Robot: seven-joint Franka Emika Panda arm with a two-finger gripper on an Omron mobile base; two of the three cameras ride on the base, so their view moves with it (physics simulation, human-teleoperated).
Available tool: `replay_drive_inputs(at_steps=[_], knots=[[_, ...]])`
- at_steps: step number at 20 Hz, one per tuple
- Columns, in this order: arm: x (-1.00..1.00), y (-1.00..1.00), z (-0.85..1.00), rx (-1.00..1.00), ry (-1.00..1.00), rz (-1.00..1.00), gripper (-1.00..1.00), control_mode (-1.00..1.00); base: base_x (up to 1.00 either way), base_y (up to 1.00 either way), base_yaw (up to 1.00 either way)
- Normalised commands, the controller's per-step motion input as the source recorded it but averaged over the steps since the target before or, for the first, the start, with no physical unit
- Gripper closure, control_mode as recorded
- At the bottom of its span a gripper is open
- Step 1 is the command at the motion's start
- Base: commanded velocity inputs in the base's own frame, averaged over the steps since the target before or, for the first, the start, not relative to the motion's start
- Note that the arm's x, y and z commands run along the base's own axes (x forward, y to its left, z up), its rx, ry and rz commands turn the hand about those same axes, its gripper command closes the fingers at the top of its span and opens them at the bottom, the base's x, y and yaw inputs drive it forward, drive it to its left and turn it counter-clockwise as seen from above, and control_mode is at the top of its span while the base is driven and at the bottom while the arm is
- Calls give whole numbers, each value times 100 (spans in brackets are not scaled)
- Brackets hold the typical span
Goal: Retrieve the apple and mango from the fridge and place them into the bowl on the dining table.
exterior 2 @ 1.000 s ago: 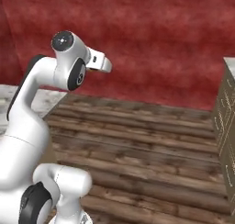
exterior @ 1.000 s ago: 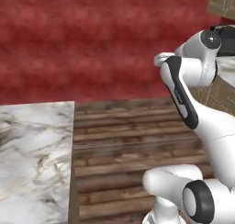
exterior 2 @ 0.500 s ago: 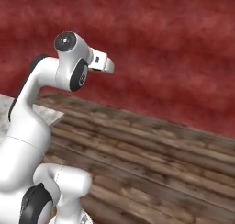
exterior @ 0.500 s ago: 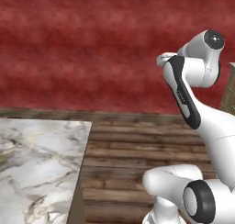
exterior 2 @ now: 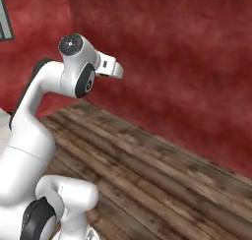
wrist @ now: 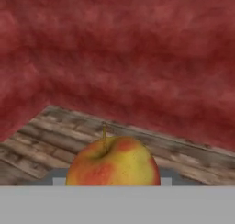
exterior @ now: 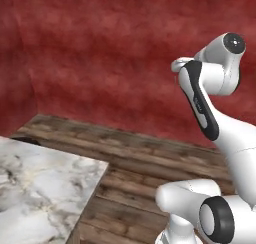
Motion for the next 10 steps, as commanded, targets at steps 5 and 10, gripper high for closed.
replay_drive_inputs(at_steps=[5, 10], knots=[[0, 0, 0, 0, 0, 0, 100, 100, 100, -59, 49], [0, 0, 0, 0, 0, 0, 100, 100, 100, -52, 55]])
